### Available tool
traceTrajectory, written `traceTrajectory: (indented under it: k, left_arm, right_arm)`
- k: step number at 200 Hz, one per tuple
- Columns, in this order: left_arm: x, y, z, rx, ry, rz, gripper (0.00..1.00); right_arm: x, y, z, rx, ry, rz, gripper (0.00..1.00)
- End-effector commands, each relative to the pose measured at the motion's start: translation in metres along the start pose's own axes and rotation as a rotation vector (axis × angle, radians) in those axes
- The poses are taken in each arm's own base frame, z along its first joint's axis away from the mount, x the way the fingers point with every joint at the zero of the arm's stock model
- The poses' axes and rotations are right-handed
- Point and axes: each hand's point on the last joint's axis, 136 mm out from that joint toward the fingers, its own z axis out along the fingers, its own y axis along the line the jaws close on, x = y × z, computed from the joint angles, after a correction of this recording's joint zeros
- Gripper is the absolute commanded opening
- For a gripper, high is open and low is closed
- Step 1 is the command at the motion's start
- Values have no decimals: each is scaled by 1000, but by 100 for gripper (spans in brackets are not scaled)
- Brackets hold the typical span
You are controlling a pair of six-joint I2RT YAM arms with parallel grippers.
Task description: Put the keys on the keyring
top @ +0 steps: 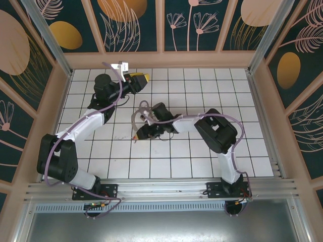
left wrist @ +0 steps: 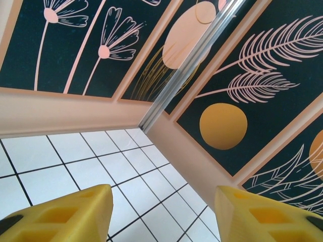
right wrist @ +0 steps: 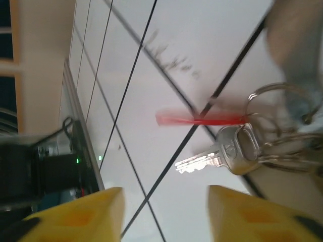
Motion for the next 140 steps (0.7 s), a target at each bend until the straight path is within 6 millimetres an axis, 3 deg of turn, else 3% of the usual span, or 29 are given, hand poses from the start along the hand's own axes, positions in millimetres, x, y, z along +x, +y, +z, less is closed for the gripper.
traceTrajectory:
  k: [1,42,77,82,84,108,112,115,140]
  left_arm:
    - [-17,-14,0,61,-42,21,55]
    - [-24,-23,-4,74,-57,38,59]
    - [-28,-28,-12,45,-63,74,80]
    - [-28,-28,-13,35,-64,82,96]
    - [-28,-28,-14,30,-67,89,98]
    - [-37,-20,-29,-80,-122,131,98]
    - [-40,-17,-33,-112,-138,142,98]
    - [-41,-14,-35,-136,-149,149,99]
    - [-51,0,-74,-306,-303,267,99]
  right_arm:
    - [-8,31,-23,-44,-33,-63,55]
    - [-19,56,-63,-21,-117,-136,62]
    - [-40,63,-118,52,-251,-187,67]
    - [-45,63,-128,70,-279,-194,68]
    - [-46,62,-133,78,-291,-196,68]
    - [-67,54,-193,166,-453,-204,77]
    - [-70,51,-204,186,-482,-202,94]
    - [-71,53,-209,196,-497,-209,97]
    - [-84,31,-291,342,-720,-184,99]
